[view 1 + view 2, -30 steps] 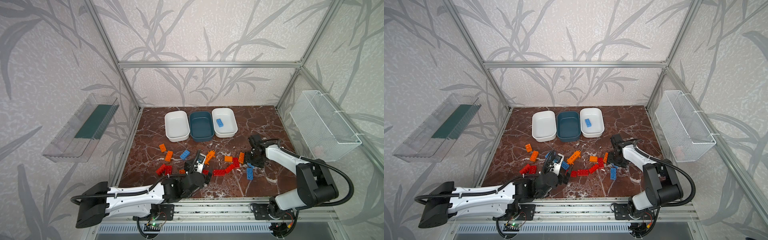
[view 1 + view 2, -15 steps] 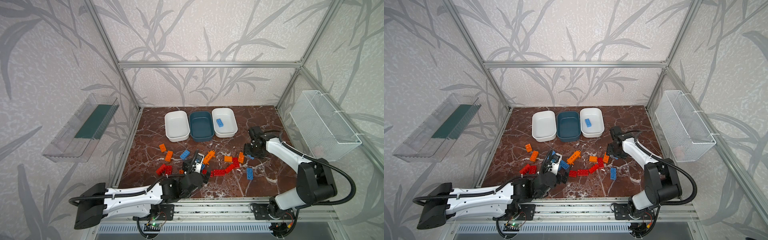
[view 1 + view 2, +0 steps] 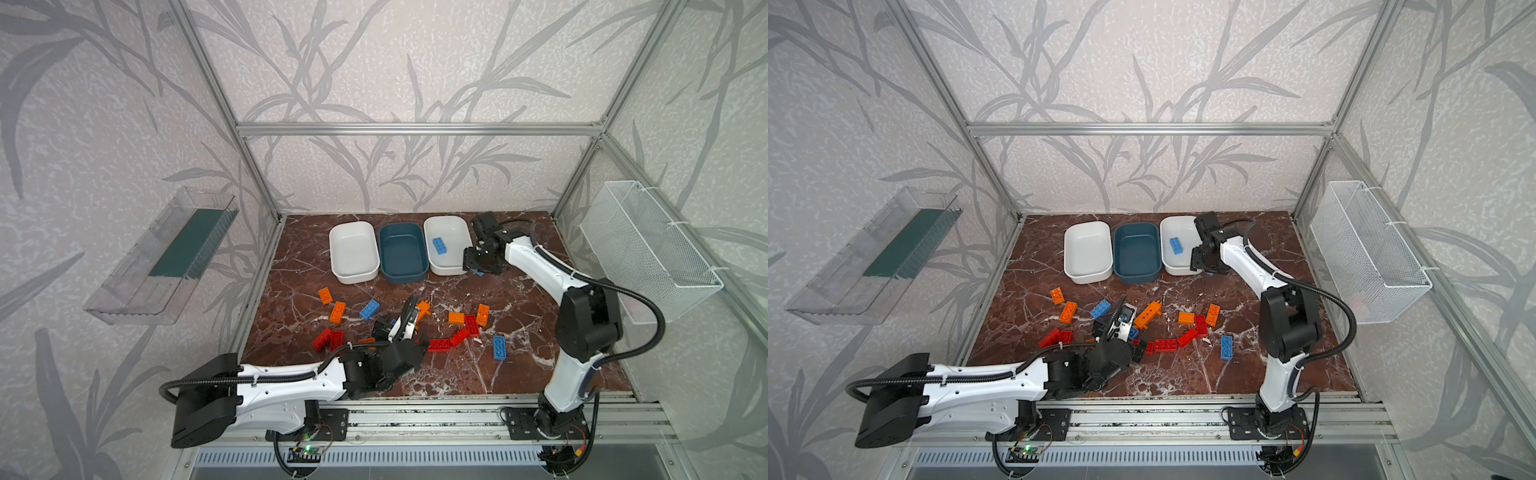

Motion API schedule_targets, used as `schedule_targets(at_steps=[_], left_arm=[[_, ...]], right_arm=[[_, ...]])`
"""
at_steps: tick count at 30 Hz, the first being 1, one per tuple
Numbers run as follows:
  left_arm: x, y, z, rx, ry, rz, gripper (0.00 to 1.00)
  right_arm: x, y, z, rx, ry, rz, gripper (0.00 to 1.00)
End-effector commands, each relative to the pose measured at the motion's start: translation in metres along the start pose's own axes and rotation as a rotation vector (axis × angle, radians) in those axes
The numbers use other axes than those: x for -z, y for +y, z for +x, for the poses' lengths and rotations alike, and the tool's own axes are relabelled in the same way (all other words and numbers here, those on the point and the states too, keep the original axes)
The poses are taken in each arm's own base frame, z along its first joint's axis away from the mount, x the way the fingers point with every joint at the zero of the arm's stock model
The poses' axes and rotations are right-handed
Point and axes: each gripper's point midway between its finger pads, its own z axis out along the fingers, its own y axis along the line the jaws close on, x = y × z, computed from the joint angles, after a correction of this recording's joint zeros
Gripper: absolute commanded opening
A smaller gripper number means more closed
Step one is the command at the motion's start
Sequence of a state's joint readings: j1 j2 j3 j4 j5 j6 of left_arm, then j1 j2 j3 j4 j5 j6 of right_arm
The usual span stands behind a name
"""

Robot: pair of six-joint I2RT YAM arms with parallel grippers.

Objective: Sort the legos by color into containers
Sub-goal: 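Carry the blue brick with the right gripper into the white tub and release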

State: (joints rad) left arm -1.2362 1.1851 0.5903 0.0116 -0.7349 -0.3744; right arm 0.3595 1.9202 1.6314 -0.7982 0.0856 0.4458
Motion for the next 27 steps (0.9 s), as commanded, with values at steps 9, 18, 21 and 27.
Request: schedule_targets(at_steps=[9,18,21,27], left_arm=[[-0.014,0.027,-0.014,0.072,0.041,-0.069,0.99],[-0.019,0.054,-0.015,0.104,0.064,-0.121,0.99],[-0.020,0.058,-0.015,0.099,0.072,-0.129,0.99],[-0.019,0.059,-0.014,0.112,0.086,-0.123,0.99]], right_arm=[[-0.054,0.041,-0.066,0.104,0.005,0.027,0.64],[-0.101,0.063,-0.110,0.160,-0.087,0.014,0.66],[-0.104,0.067,-0.125,0.167,-0.158,0.005,0.72],[-0.075,0.086,-0.146,0.195,-0.243,-0.082,0.87]])
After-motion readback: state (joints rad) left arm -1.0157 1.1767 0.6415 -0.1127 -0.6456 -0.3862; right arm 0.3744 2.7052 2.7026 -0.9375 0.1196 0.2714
